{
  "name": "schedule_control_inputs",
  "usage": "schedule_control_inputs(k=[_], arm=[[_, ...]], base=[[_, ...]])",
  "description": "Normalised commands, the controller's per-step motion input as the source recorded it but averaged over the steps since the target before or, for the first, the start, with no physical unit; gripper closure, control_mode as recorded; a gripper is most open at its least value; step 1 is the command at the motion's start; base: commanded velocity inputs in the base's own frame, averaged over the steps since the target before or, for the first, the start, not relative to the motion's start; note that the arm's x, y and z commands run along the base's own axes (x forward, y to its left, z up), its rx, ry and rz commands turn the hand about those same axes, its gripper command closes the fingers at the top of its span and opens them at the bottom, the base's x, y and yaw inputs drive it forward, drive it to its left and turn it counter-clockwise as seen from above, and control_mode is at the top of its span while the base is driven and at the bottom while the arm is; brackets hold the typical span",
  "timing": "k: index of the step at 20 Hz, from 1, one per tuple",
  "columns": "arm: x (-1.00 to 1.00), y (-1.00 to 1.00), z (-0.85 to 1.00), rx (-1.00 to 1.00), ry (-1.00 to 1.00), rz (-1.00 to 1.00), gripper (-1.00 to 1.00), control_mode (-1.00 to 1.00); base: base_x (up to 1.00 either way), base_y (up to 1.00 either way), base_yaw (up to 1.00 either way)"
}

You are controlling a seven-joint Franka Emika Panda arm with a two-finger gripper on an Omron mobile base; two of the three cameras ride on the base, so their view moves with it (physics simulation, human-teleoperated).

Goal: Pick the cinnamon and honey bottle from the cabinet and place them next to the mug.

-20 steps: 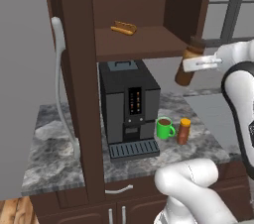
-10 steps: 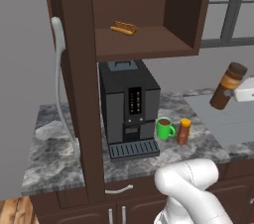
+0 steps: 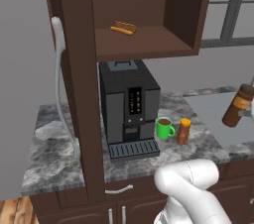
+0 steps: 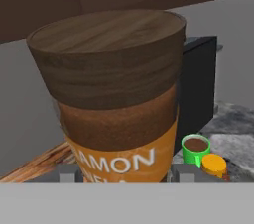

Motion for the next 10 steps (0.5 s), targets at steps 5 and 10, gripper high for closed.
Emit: schedule_control_inputs(k=[5,10], arm=[[0.1,0.0,-0.5,-0.05,0.0,0.0,1.0,-1.0],[0.26,0.0,-0.49,-0.08,0.0,-0.05,1.0,-1.0]], base=[[0.0,0.0,0.0],[0.0,0.0,0.0]])
